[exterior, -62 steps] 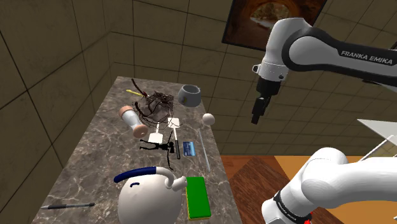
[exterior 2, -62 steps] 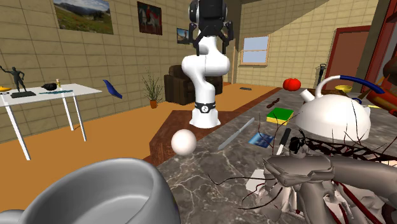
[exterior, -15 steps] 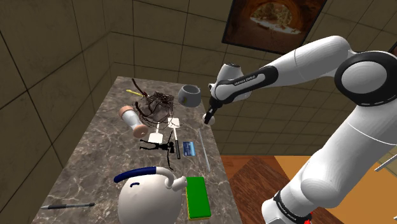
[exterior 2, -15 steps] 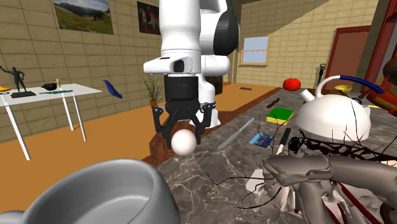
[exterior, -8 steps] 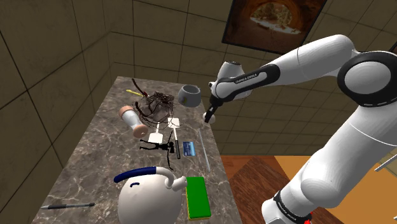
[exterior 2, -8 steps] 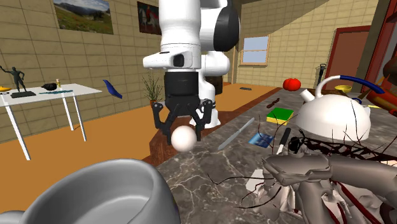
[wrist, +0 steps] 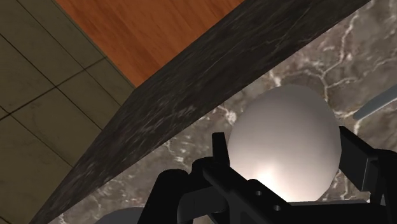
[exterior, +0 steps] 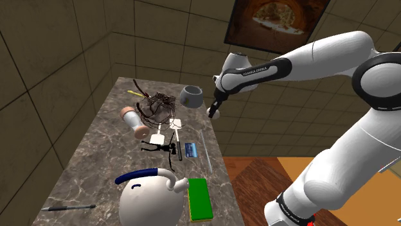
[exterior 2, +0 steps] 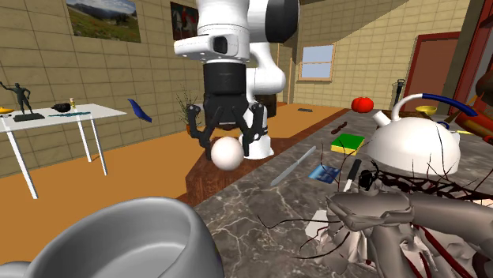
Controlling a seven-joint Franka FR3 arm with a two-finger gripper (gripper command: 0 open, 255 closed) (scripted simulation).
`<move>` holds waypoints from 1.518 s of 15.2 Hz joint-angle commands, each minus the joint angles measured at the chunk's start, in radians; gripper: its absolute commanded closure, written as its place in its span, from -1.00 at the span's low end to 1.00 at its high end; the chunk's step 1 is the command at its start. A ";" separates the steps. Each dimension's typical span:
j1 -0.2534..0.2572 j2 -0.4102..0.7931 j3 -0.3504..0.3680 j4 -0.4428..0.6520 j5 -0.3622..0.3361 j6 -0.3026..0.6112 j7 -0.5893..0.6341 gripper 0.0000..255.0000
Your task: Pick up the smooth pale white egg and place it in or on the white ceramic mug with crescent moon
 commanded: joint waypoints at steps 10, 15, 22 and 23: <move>0.000 -0.071 0.001 0.082 -0.009 -0.152 0.009 1.00; 0.000 -0.093 0.002 0.127 -0.011 -0.219 0.012 1.00; 0.000 -0.114 0.003 0.193 -0.014 -0.306 0.015 1.00; -0.002 -0.075 -0.001 0.237 -0.011 -0.311 0.008 1.00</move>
